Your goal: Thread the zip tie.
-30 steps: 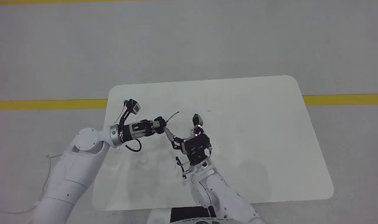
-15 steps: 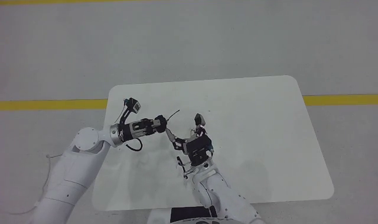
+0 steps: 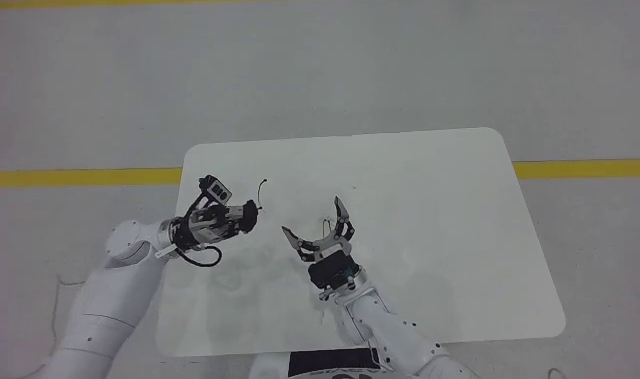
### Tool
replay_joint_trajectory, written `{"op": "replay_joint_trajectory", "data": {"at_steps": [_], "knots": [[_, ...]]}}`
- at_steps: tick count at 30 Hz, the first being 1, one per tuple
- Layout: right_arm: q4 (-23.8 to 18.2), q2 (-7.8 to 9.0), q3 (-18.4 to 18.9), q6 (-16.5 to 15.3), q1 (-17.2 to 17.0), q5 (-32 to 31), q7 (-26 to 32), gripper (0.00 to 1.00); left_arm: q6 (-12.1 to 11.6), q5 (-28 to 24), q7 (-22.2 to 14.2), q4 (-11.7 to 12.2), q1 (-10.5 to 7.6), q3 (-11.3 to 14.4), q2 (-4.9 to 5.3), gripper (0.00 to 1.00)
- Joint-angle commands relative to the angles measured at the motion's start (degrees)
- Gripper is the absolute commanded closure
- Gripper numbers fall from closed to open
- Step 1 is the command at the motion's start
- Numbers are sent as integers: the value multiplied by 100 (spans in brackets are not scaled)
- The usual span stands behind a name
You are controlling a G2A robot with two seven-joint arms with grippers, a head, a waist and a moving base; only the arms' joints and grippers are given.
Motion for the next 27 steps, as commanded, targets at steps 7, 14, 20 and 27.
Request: {"op": "replay_joint_trajectory", "data": {"at_steps": [7, 14, 20, 27], "knots": [[77, 29, -26, 0, 107, 0, -15, 0, 232, -315, 73, -10, 41, 96, -30, 100], [424, 269, -438, 0, 638, 0, -477, 0, 1044, -1304, -202, 275, -89, 384, -108, 100], [585, 393, -744, 0, 1022, 0, -865, 0, 1004, -1240, -202, 362, -205, 492, -121, 100], [553, 395, -742, -15, 1025, 0, -797, 0, 1017, -1235, -60, 298, -188, 525, -129, 100]]}}
